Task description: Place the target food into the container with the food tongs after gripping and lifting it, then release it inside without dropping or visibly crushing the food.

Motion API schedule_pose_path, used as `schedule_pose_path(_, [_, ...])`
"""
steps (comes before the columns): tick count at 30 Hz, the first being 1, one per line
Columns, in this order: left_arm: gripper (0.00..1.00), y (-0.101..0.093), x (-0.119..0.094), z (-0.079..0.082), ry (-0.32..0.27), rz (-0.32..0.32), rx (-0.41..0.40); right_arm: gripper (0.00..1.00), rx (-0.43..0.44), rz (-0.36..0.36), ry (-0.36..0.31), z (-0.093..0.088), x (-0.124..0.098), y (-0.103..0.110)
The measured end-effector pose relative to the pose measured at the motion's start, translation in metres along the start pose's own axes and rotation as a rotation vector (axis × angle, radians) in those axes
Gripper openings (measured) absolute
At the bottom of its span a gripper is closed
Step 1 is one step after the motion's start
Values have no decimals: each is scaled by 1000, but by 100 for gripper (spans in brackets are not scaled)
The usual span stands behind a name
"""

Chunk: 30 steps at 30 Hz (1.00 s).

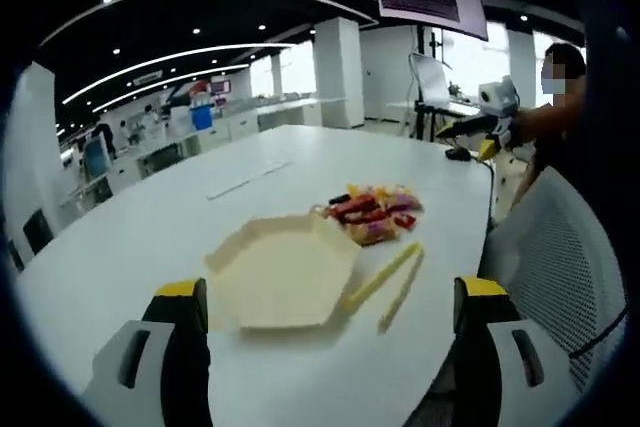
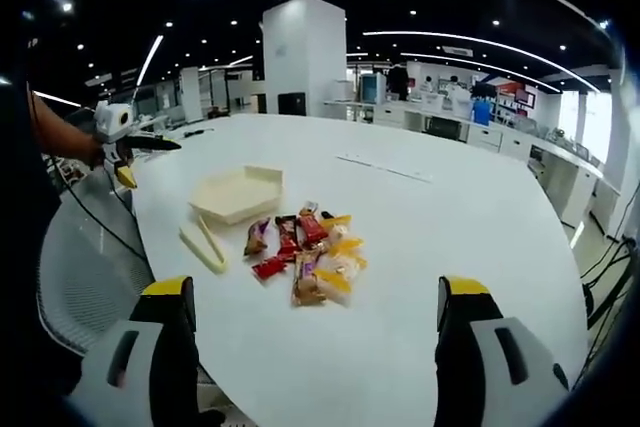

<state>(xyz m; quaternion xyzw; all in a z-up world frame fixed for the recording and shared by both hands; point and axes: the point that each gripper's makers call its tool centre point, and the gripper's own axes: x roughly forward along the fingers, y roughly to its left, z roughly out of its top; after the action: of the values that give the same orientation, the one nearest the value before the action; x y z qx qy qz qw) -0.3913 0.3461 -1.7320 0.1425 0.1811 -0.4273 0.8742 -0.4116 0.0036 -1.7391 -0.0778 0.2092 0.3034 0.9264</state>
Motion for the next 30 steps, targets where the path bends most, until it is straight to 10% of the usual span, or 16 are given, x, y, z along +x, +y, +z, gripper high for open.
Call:
schedule_pose_path(10, [82,-55,38,-21,172,-284,313,99,13,-4,-3,-5,-3,2])
schedule_pose_path(30, [51,-69,67,-70,455,-467,528,99,18,1,8,-10,-6,4])
